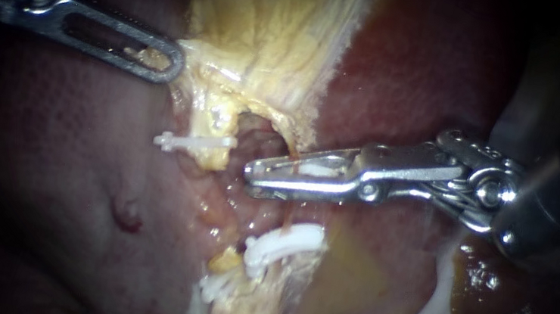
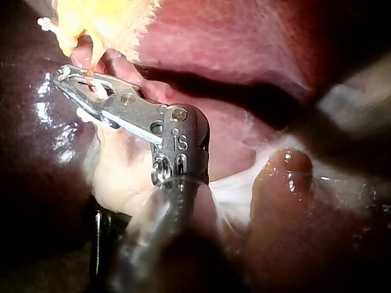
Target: Clipping third clip right tube
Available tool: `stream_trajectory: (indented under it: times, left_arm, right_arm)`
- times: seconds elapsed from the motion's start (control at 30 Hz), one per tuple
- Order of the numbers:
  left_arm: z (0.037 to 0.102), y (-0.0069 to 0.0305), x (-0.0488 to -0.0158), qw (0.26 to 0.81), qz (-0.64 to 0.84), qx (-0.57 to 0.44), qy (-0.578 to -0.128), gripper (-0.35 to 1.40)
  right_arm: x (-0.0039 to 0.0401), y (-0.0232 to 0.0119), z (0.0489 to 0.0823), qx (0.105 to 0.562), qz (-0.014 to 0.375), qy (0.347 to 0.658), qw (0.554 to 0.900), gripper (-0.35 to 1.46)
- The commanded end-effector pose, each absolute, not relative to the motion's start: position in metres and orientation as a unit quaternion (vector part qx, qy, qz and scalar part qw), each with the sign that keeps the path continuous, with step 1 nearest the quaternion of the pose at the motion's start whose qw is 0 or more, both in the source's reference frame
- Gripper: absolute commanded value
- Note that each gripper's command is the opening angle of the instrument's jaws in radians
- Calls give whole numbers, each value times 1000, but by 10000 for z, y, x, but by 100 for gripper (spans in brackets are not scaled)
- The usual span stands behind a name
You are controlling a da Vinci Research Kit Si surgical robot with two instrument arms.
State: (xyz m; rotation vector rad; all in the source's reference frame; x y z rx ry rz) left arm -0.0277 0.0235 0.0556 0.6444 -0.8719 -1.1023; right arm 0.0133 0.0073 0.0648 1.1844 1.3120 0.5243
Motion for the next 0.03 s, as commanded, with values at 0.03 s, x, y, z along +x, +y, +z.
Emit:
stream_trajectory:
  times: [0.03]
  left_arm:
    - [556, 235, -277, 716, -498, 291, -394, -35]
  right_arm:
    - [134, 72, 649, 512, 227, 567, 604, -35]
